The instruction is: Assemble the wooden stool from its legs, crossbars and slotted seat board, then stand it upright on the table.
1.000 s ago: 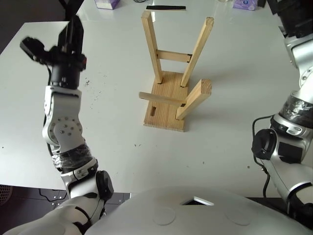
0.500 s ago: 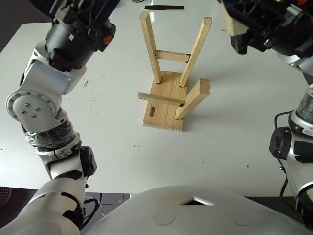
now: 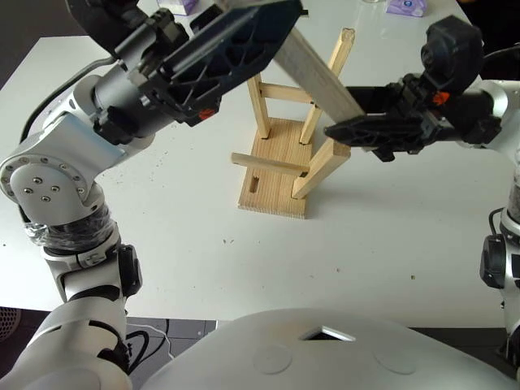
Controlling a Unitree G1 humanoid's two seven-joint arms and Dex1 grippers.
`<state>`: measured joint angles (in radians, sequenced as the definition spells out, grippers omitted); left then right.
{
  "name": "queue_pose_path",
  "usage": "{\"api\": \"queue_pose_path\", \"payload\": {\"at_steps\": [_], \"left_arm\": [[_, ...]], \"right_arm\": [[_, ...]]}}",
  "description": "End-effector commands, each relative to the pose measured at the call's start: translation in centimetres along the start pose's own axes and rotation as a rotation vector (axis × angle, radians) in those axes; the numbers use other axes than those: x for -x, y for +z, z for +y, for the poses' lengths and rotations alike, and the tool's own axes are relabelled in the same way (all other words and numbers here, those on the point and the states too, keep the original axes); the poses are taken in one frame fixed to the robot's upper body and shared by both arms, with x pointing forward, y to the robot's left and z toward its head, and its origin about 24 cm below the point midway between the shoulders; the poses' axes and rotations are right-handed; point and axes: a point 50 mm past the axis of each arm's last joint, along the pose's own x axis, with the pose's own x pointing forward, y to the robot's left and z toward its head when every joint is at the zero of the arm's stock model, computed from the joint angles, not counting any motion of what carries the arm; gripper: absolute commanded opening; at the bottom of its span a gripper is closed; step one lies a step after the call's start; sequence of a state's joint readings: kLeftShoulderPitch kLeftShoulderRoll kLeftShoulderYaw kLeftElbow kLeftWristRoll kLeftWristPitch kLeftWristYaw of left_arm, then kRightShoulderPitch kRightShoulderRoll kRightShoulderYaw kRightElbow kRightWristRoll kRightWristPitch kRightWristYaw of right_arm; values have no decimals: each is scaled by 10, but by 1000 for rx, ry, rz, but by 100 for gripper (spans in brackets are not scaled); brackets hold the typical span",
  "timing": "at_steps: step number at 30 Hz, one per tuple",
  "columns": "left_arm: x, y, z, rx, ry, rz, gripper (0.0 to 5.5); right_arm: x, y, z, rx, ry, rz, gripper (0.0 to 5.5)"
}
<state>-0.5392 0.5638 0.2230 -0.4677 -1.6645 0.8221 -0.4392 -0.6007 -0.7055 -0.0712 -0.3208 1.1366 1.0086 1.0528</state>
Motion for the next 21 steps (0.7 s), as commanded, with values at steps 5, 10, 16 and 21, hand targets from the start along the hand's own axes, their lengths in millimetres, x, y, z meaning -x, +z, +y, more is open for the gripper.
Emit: {"api": "queue_pose_path", "payload": {"at_steps": [5,10,16,21], "left_arm": [[1,-5,1,-3,12,53,403],[2,-5,1,1,12,47,376],[3,-4,1,-6,1,43,292],[6,-4,2,-15,8,43,220]], "right_arm": [[-8,3,3,22,45,-18,204],[-10,0,3,19,41,-23,204],[-10,-3,2,14,26,-20,204],[-10,-3,3,8,25,-41,204]]}}
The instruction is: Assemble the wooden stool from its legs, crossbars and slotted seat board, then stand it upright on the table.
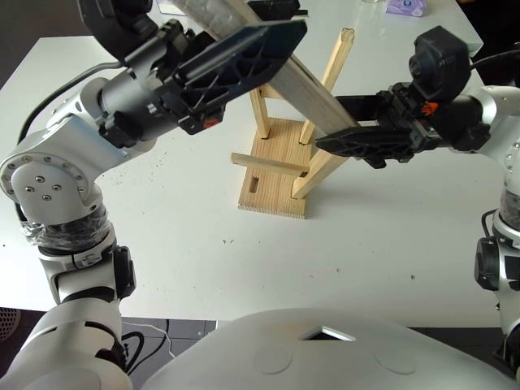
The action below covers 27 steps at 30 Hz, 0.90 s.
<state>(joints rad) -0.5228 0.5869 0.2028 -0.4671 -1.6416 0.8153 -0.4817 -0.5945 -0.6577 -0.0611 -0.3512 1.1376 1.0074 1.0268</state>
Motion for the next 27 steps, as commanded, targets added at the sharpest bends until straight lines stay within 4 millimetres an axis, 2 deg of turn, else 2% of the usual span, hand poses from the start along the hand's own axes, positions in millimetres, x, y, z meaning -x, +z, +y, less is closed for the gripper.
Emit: {"api": "queue_pose_path", "payload": {"at_steps": [1,8,9,15,17,20,23,27], "left_arm": [[4,0,2,-16,20,10,219],[8,0,2,-31,34,-19,212],[8,2,2,-42,35,-21,212],[16,20,7,-115,70,-29,205],[21,26,10,-150,102,-21,205],[31,38,17,-204,164,-12,205],[46,52,27,-274,253,26,205],[63,45,37,-314,317,163,205]], "right_arm": [[0,1,1,2,0,-30,204],[-2,3,0,11,-14,-61,204],[-2,5,0,32,-22,-71,241],[0,12,0,101,-39,-143,329],[2,13,-2,118,-104,-164,356],[6,15,-2,141,-166,-195,359],[17,22,-2,170,-283,-297,359],[38,26,-8,179,-483,-443,359]]}}
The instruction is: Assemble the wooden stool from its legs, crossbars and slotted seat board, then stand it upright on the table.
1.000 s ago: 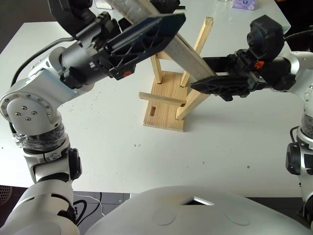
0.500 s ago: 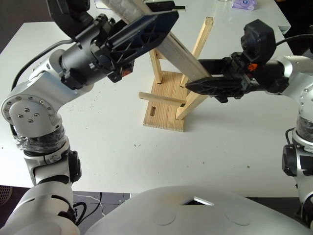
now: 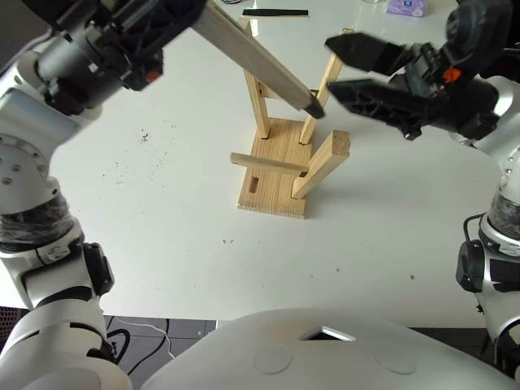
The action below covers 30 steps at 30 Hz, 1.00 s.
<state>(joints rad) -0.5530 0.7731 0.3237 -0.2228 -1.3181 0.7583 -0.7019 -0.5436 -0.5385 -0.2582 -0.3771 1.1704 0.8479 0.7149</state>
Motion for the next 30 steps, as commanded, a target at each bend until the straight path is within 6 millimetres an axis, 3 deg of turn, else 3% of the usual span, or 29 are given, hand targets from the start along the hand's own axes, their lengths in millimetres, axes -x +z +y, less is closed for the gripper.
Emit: {"api": "queue_pose_path", "payload": {"at_steps": [1,8,12,24,30], "left_arm": [[15,-9,7,-77,36,146,205],[51,-51,5,-195,83,346,205],[62,-60,7,-264,109,361,205],[78,-113,-9,-234,74,511,205],[59,-120,-26,-148,24,405,205]], "right_arm": [[14,7,-12,29,-207,-131,359],[7,-1,-34,82,-378,-143,359],[12,-3,-49,94,-444,-128,359],[7,-11,-69,103,-477,-91,359],[5,-15,-72,97,-479,-86,359]]}}
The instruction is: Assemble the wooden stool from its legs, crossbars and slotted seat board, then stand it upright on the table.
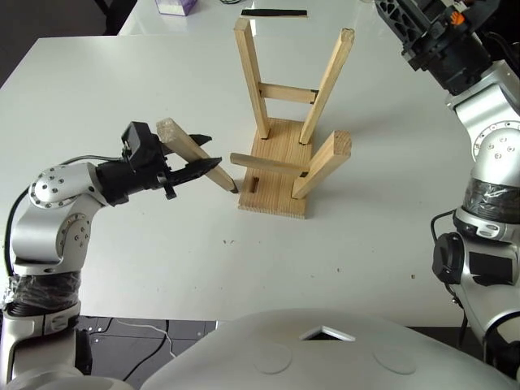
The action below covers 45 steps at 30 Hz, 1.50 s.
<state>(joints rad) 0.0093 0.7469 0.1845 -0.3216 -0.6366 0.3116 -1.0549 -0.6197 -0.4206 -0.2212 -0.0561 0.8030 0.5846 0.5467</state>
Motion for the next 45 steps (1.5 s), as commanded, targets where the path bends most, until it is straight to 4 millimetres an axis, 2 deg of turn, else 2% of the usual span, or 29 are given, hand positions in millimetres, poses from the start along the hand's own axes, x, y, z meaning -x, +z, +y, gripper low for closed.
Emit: {"api": "queue_pose_path", "payload": {"at_steps": [1,6,14,19,29,34,41,45], "left_arm": [[-19,8,-16,70,-70,-98,205],[-32,24,-29,94,-134,-178,205],[-27,34,-11,-1,-97,-143,205],[-35,21,-11,26,-94,-135,205],[-49,18,-14,26,-65,-213,205],[-56,8,-19,63,-75,-219,205],[-60,-9,-33,126,-107,-191,205],[-53,-16,-37,124,-127,-137,205]], "right_arm": [[-5,0,3,7,18,-9,359],[-5,-7,3,-2,9,2,359],[-2,-13,-3,4,-19,17,359],[-5,-17,-7,3,-21,33,359],[-11,-21,-12,-4,-8,54,359],[-13,-25,-13,-10,-4,66,359],[-15,-27,-15,-8,-8,70,359],[-13,-29,-16,-5,-20,68,359]]}}
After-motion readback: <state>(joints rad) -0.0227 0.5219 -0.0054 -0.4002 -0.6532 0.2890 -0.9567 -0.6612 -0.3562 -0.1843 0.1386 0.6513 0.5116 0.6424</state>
